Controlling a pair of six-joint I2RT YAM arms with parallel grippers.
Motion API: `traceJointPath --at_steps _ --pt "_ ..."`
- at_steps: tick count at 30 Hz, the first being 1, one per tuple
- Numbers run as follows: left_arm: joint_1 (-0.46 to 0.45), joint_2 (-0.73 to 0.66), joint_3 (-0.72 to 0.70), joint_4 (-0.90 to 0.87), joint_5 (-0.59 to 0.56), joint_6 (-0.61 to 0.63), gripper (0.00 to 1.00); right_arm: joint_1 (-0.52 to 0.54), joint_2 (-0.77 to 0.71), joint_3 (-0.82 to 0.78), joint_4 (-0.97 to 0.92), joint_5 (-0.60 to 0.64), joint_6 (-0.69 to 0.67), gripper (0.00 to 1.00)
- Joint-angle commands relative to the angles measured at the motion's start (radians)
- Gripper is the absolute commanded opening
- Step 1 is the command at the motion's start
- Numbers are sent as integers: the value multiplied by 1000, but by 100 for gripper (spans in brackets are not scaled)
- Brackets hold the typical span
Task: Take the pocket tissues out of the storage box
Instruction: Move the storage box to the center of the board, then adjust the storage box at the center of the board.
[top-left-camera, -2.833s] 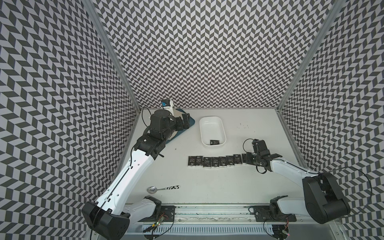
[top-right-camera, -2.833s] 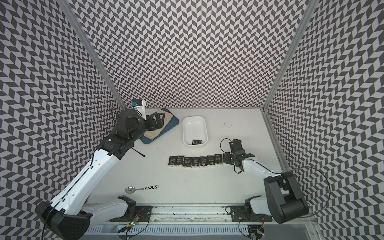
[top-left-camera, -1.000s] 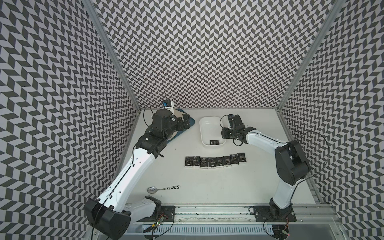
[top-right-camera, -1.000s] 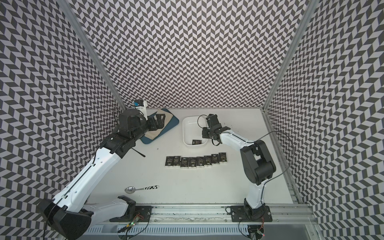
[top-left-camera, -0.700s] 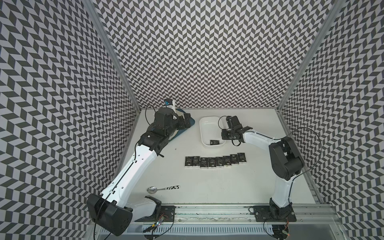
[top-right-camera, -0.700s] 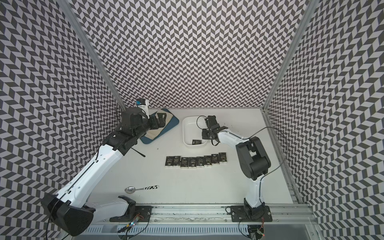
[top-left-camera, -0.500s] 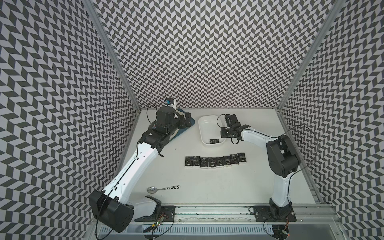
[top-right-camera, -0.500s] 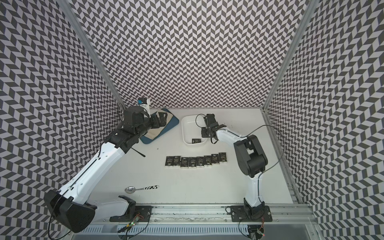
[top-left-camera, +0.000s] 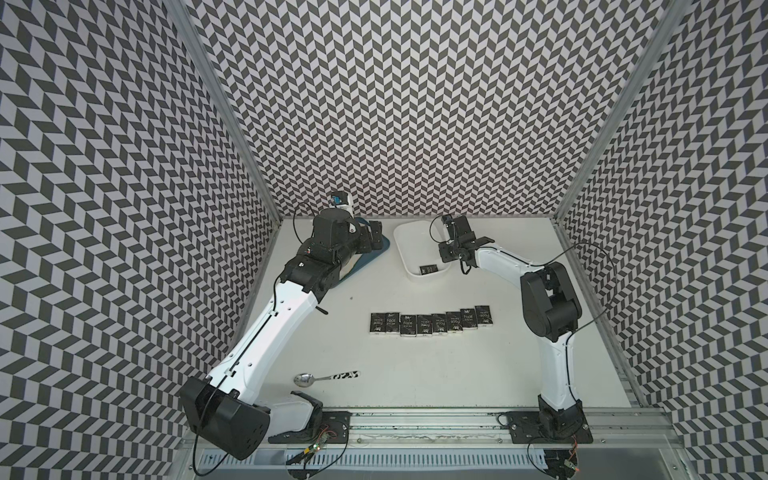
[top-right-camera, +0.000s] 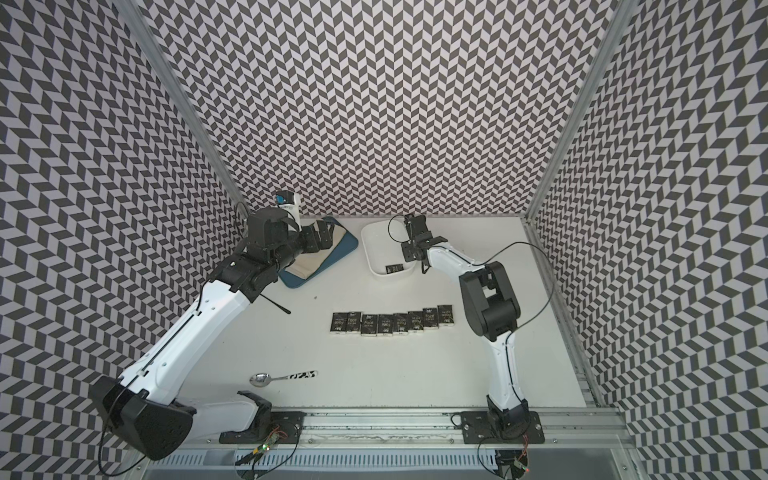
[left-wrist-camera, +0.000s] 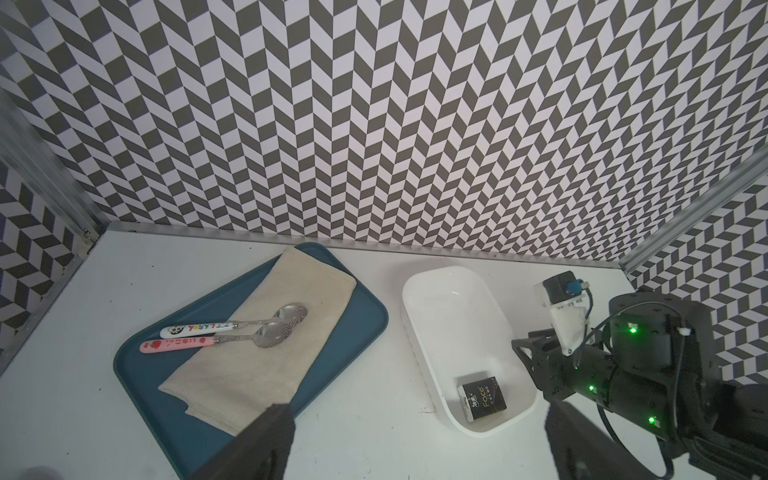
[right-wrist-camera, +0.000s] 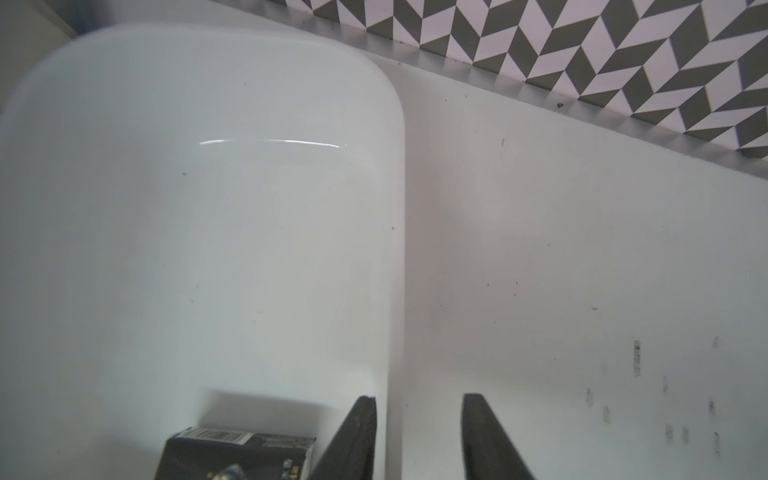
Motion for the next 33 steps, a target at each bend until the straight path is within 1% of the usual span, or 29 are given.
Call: traceJointPath --at_steps 1,4,7,8,10,12,13,14,20,22,27,33 --pt "-4 4 38 -12 -8 13 99 -25 -117 15 15 7 19 47" --pt "-4 5 40 -10 8 8 99 -25 -203 -28 -4 -24 108 52" --pt "-4 -2 35 -6 13 8 99 -23 -283 -134 -18 -122 266 54" --pt "-4 -4 34 -6 13 8 99 -20 -315 -191 -4 -153 333 54" --pt "-4 -8 31 -5 19 8 99 -2 -388 -309 75 -211 422 56" --pt "-4 -12 29 -2 31 8 99 29 -461 -428 153 -226 499 60" --pt "-4 -12 27 0 35 7 99 43 -483 -466 171 -225 531 64" --pt "-4 -16 23 2 38 6 99 55 -498 -497 186 -227 558 65" --pt "-5 -43 3 11 50 7 99 72 -516 -623 275 -258 695 65" --pt "-4 -51 0 11 47 8 99 75 -504 -645 317 -274 715 64" --pt "-4 -69 -17 17 47 4 99 88 -451 -635 383 -317 761 64" --pt "-4 -81 -17 8 31 11 99 96 -378 -588 403 -318 824 63"
